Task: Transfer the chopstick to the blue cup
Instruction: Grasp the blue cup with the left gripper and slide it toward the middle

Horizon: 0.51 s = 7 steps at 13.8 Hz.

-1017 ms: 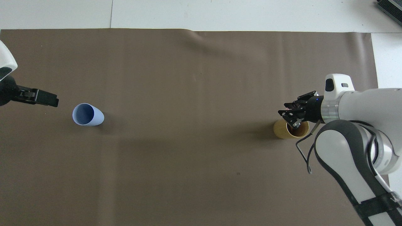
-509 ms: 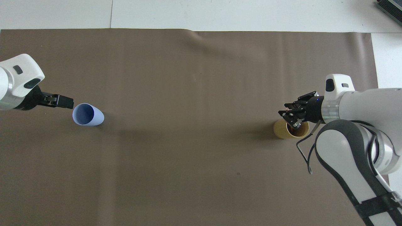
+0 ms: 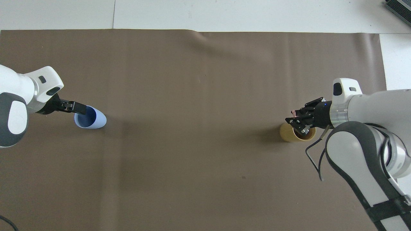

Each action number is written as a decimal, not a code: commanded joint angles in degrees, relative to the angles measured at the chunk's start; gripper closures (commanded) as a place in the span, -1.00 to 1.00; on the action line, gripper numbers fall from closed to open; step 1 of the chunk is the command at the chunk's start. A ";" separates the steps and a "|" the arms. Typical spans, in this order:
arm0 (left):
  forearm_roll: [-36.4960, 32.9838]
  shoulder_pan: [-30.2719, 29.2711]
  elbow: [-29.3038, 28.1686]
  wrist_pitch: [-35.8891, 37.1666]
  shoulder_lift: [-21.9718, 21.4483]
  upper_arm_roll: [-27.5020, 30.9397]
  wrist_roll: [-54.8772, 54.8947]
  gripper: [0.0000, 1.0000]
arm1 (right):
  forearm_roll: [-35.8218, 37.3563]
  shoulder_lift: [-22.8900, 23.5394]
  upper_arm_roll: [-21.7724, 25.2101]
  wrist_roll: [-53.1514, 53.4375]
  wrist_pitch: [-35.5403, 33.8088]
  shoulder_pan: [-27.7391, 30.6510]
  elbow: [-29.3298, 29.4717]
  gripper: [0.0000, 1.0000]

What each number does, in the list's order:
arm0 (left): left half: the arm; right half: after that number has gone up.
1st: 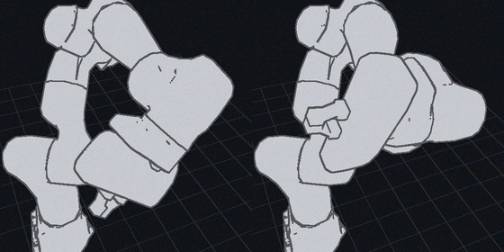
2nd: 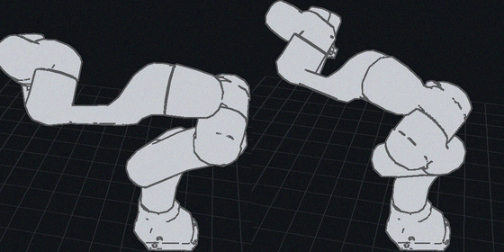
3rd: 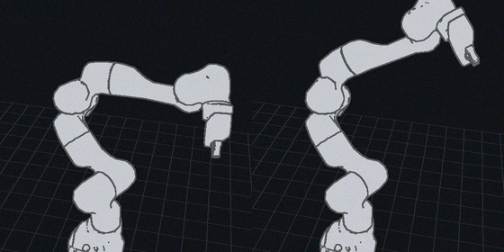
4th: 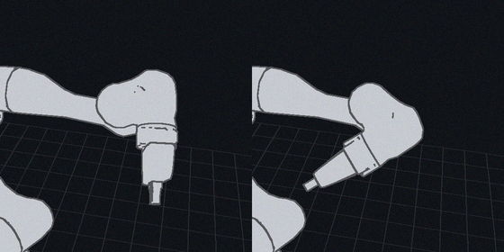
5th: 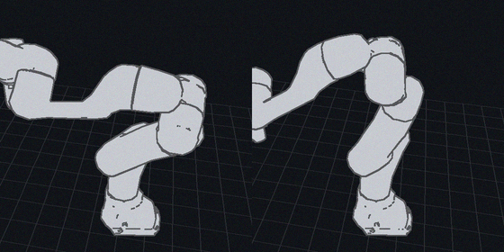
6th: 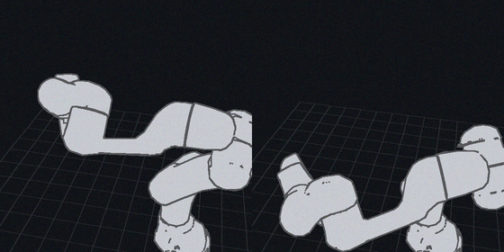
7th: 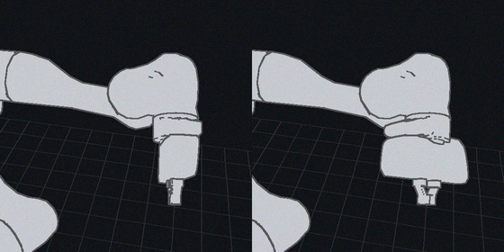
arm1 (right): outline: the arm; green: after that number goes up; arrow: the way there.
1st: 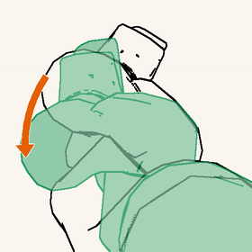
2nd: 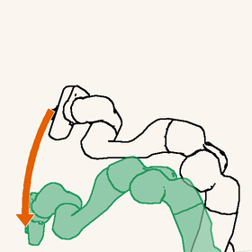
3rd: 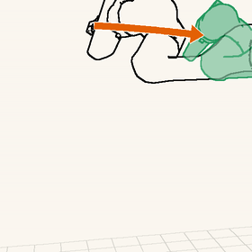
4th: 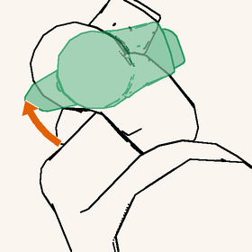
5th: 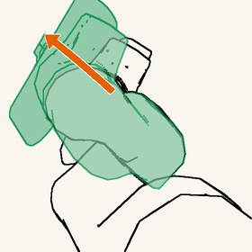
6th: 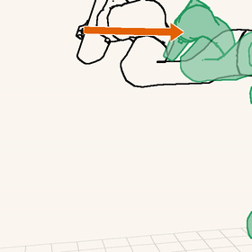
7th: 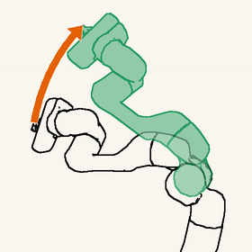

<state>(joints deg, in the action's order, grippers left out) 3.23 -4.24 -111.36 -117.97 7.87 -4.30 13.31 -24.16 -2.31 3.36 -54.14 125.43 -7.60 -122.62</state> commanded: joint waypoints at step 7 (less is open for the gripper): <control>4.85 -1.13 -4.57 -2.28 1.28 -0.36 3.66 1.00 | -1.86 -1.12 -0.20 1.49 -2.91 1.36 -0.07 0.36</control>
<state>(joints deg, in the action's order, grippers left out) 6.15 -5.18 -114.49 -121.45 10.43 -4.53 15.57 -24.22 -2.58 3.43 -53.18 123.74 -7.04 -122.56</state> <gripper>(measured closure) 0.485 0.670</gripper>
